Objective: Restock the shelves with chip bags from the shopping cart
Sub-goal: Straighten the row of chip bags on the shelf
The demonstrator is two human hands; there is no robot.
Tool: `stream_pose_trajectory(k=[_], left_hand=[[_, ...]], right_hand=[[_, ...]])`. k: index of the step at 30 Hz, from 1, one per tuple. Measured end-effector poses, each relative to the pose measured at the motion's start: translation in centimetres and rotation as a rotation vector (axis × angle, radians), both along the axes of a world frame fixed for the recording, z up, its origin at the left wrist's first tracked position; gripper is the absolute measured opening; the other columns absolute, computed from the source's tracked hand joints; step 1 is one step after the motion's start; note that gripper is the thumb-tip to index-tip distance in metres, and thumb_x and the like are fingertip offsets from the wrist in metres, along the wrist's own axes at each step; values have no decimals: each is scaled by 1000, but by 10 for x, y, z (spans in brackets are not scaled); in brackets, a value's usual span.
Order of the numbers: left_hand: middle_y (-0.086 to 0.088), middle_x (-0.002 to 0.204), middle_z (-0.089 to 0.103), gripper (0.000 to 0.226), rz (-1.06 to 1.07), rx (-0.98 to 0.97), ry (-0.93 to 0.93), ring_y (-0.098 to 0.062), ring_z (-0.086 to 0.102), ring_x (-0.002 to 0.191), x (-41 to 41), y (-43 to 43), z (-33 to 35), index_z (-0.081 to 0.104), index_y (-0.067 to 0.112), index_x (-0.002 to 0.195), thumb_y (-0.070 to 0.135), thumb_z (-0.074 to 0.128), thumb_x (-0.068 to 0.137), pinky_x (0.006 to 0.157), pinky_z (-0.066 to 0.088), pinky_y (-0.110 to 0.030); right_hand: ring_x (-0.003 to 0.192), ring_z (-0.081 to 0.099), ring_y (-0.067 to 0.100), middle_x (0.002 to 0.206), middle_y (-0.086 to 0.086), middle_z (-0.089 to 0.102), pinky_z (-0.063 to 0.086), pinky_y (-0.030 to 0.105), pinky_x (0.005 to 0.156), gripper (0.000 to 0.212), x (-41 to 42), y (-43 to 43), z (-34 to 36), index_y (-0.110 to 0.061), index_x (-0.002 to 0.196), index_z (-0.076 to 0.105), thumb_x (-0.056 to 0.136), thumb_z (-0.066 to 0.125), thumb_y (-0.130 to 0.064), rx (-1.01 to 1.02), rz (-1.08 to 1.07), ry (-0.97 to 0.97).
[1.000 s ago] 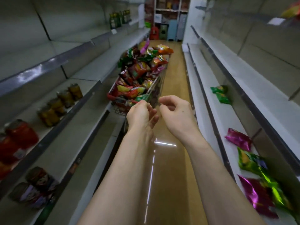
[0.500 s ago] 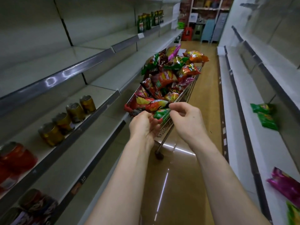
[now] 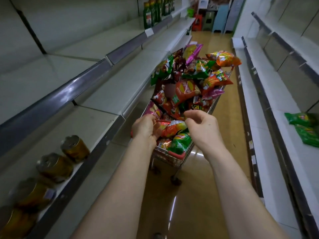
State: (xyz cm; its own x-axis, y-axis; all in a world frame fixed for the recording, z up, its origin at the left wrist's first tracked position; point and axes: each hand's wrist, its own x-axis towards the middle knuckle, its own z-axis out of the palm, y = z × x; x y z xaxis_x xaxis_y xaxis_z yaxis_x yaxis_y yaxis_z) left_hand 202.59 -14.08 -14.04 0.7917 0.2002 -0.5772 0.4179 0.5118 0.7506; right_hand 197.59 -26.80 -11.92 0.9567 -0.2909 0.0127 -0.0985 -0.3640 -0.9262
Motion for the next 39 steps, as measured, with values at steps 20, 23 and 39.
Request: stream_pose_trajectory(k=[20, 23, 39], left_hand=[[-8, 83, 51, 5, -35, 99, 395, -16, 54, 70, 168, 42, -155, 50, 8, 92, 10, 54, 95, 61, 50, -30], [-14, 87, 55, 17, -22, -17, 415, -22, 58, 72, 177, 36, -169, 42, 7, 111, 13, 50, 97, 66, 51, -34], [-20, 108, 60, 60, -7, -234, 469, -30, 60, 95, 176, 20, -196, 43, 7, 133, 37, 68, 87, 79, 51, -40]], right_hand=[[103, 59, 24, 127, 10, 58, 53, 45, 89, 36, 236, 42, -166, -13, 128, 59, 94, 50, -9, -324, 366, 335], [112, 53, 31, 126, 13, 53, 48, 45, 93, 36, 254, 44, -193, -13, 125, 61, 91, 50, -8, -476, 400, 325], [92, 55, 18, 99, 1, 59, 48, 41, 80, 11, 273, 4, -212, -11, 96, 61, 94, 57, -20, -280, 312, 60]])
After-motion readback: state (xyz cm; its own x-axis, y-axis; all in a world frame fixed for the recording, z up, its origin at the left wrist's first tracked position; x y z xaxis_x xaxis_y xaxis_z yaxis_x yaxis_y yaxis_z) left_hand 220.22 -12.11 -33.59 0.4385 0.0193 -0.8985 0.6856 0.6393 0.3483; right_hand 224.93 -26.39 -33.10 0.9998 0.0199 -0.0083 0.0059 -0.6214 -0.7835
